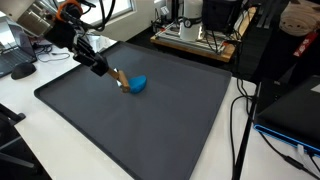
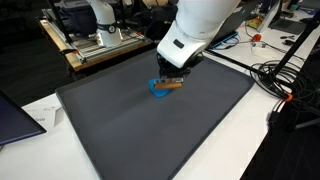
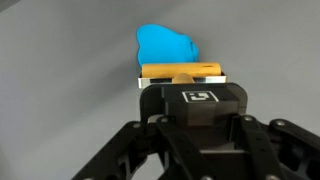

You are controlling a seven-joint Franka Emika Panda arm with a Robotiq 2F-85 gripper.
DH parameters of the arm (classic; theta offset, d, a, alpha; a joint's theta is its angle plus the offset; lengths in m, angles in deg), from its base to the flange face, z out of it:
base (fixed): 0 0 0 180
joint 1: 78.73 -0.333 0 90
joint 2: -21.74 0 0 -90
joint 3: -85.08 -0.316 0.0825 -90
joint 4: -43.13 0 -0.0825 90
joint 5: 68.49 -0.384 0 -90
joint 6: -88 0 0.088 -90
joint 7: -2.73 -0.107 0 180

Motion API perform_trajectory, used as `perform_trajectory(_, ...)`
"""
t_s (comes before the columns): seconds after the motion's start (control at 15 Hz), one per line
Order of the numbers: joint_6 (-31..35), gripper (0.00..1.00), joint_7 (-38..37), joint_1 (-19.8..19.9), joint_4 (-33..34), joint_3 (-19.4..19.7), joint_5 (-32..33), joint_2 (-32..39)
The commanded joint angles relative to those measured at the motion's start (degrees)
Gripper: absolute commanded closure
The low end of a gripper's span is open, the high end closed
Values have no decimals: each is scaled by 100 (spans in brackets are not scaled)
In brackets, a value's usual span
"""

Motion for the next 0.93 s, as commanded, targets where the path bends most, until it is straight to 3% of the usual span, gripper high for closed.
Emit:
perform_trajectory(0.0,-191,78,-90,4,689,19,28,201)
perform_trajectory(0.07,-175,78,-112,-13,729,30,59,206)
perform_trajectory(0.13,61,78,-100,-48,226,46,101,-96)
perform_trajectory(0.2,108,78,-124,-65,166,57,123,-148)
perform_trajectory(0.87,285,78,-533,-334,196,237,382,-181)
